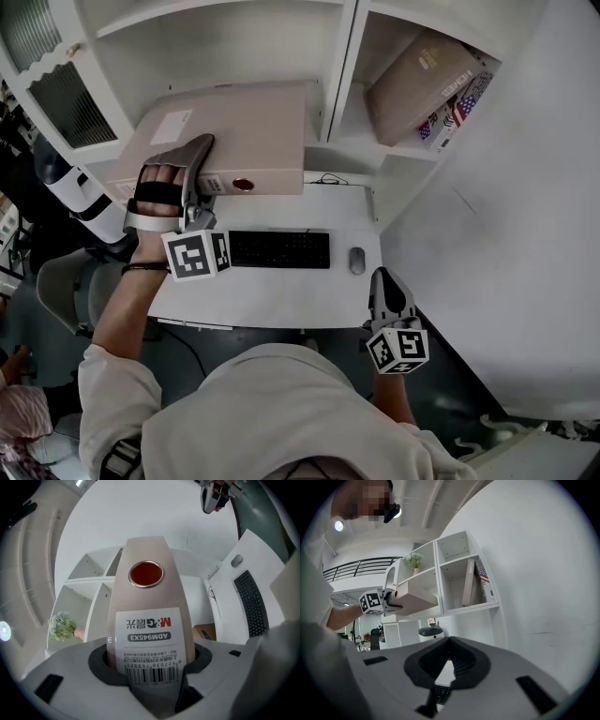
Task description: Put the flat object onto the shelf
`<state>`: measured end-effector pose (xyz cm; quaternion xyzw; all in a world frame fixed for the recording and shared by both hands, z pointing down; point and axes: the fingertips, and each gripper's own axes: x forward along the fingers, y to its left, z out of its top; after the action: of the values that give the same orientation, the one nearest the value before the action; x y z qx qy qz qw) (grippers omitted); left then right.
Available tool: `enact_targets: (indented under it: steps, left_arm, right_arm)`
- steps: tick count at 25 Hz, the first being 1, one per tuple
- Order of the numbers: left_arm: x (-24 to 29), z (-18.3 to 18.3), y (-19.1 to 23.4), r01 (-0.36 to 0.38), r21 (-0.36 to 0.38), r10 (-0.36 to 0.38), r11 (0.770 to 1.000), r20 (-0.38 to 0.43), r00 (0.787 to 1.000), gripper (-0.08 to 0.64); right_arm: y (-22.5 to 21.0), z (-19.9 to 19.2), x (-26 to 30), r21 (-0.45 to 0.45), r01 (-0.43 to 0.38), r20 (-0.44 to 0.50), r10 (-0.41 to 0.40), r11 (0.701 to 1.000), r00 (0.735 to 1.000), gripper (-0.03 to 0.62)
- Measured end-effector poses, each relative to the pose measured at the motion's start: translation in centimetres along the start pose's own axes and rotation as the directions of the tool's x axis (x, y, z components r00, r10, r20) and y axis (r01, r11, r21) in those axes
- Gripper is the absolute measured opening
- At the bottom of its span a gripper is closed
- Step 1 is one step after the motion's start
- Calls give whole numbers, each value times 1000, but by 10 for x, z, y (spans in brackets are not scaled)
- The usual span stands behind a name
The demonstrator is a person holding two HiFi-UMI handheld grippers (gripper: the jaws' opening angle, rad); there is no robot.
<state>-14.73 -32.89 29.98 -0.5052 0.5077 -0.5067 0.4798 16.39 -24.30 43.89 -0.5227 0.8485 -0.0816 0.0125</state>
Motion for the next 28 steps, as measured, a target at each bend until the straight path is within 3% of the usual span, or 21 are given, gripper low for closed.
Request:
enact_targets:
  steps: [15, 28]
  left_arm:
    - [55, -8, -36, 87, 72, -84, 994, -34, 996, 276]
    - [96, -6, -42, 132, 63, -132, 989, -6, 991, 283]
  right_arm:
    - [-24, -7, -1, 7, 59, -21, -59, 998, 998, 3]
    - [-42, -11, -2, 16, 105, -36, -104, 994, 994, 3]
